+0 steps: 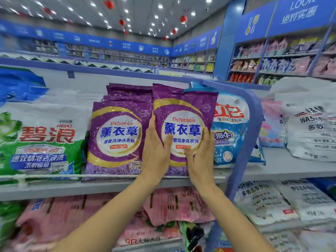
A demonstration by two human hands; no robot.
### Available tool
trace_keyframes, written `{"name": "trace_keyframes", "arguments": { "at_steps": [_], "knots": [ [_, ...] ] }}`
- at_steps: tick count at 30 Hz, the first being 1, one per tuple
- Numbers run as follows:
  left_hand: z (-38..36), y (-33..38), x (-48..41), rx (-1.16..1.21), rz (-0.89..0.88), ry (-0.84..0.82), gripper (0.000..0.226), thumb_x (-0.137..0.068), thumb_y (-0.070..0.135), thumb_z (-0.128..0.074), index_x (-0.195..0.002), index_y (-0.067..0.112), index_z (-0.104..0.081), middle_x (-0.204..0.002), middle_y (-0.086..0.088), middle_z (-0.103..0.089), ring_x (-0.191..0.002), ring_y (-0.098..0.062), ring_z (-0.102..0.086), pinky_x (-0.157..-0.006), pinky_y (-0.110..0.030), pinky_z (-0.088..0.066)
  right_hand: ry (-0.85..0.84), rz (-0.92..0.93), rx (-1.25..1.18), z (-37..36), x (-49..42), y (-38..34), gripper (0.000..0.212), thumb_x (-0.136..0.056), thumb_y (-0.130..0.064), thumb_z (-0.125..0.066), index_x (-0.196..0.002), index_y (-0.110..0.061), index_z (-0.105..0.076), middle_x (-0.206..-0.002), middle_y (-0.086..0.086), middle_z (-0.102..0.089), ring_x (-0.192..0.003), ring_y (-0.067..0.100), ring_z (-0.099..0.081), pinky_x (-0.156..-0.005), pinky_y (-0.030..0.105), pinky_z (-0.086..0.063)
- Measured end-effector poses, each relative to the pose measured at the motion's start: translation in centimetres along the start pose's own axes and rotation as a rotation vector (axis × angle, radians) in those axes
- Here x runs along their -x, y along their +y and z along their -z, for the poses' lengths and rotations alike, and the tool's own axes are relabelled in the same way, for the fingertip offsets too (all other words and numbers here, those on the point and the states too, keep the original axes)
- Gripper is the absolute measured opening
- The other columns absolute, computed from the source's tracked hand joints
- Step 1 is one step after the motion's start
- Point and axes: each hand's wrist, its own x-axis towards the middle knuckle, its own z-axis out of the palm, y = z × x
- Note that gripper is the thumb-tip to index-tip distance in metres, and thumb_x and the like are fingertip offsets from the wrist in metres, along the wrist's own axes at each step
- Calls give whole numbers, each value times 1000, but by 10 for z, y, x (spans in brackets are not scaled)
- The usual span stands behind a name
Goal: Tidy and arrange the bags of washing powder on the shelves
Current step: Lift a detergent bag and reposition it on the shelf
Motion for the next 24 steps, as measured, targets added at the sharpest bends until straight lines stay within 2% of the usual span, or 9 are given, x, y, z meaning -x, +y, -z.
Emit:
{"name": "trace_keyframes", "arguments": {
  "at_steps": [2,4,8,10,14,17,20,22,24],
  "knots": [
    [-1,1,-2,-44,5,-4,71,-92,55,-33,-151,28,-5,-155,1,-22,-139,-15,-28,-108,-32,-32,-52,20,20,1,-6,-1,80,-90,-59,-32,-149,-14,-3,-157,13,-4,-145,22,-1,-111,24,3],
    [-2,2,-7,-100,1,-21,69,-94,49,-36,-151,26,-5,-152,-4,-27,-133,-21,-36,-98,-30,-37,-97,41,38,0,-10,-3,84,-86,-59,-31,-149,-12,-2,-156,16,-5,-144,27,-2,-114,31,-1],
    [-2,3,-15,-220,-6,-21,65,-98,37,-41,-152,21,-8,-143,-15,-34,-114,-36,-51,-85,-47,-49,-114,44,69,-5,-19,-4,84,-87,-54,-39,-149,-11,-4,-154,20,-10,-142,33,-11,-115,42,-9],
    [-2,3,-20,-255,10,-23,65,-98,38,-41,-152,21,-9,-137,-19,-38,-103,-39,-54,-78,-50,-49,-109,38,105,-9,-23,-3,81,-90,-46,-49,-149,-11,-6,-152,22,-12,-139,36,-16,-113,45,-15],
    [-4,3,-24,-331,35,-49,65,-98,41,-39,-152,22,-8,-142,-18,-35,-117,-36,-40,-85,-45,-44,-114,37,135,-11,-27,-2,81,-90,-47,-49,-149,-14,-6,-152,22,-13,-138,36,-18,-112,45,-18],
    [1,3,-14,-447,36,-55,65,-96,44,-36,-151,15,-15,-125,-20,-40,-105,-35,-44,-82,-43,-45,-148,36,205,-9,-20,0,82,-89,-55,-44,-150,-16,-4,-156,19,-4,-142,34,-14,-113,43,-20],
    [9,1,-3,-635,-8,-51,63,-97,43,-39,-149,9,-23,-113,-18,-44,-104,-31,-43,-96,-39,-34,-140,59,424,-4,-10,9,82,-87,-65,-22,-151,-16,-3,-158,16,2,-145,30,-1,-116,42,-4],
    [13,1,1,-771,-20,-27,63,-97,40,-43,-148,7,-26,-121,-20,-45,-114,-32,-41,-101,-40,-32,-107,40,509,6,-5,14,85,-86,-68,-10,-150,-13,-4,-157,16,-1,-145,27,5,-115,41,7],
    [17,5,6,-792,-71,3,63,-97,40,-43,-146,3,-30,-134,-23,-42,-125,-37,-40,-102,-45,-37,-38,102,460,15,1,16,81,-91,-64,-15,-149,-8,-12,-156,19,-8,-145,28,-1,-116,40,3]
  ]
}}
